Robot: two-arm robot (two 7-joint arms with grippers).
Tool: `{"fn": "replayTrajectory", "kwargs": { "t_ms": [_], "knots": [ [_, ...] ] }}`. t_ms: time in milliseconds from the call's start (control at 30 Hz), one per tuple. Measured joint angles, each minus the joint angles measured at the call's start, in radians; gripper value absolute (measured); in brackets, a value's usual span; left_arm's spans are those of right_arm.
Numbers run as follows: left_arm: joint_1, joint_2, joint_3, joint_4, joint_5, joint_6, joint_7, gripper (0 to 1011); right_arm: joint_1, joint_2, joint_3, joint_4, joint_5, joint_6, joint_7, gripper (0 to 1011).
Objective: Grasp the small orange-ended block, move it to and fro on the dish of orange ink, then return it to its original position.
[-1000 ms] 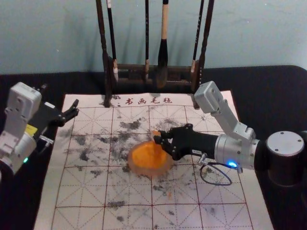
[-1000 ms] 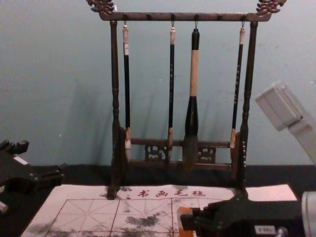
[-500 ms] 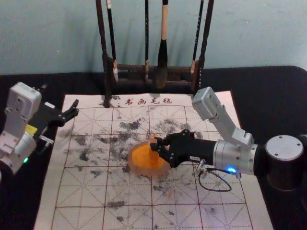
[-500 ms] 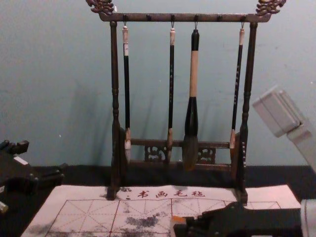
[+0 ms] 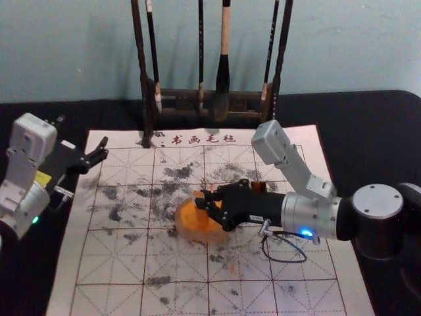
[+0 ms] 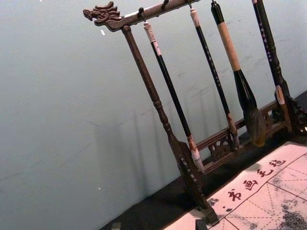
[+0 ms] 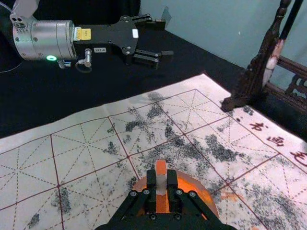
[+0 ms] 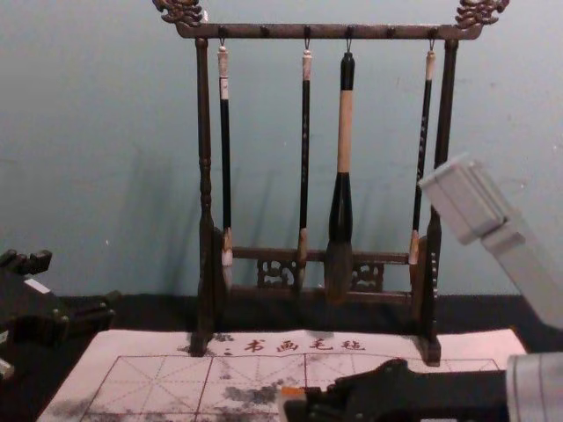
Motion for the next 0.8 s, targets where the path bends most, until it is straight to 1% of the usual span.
{"fn": "replayTrajectory", "kwargs": {
  "t_ms": [333, 467, 800],
  "knots": [
    [0.0, 0.0, 0.0, 0.0, 0.0, 0.0, 0.0, 1001, 0.029, -0.031, -0.012, 0.042, -0.007, -0.007, 0.0, 105],
    [0.0, 0.0, 0.0, 0.0, 0.0, 0.0, 0.0, 1001, 0.037, -0.041, -0.011, 0.055, -0.008, -0.01, -0.004, 105],
    [0.0, 0.0, 0.0, 0.0, 0.0, 0.0, 0.0, 1001, 0.048, -0.05, -0.002, 0.071, -0.011, -0.013, -0.015, 105]
  ]
}}
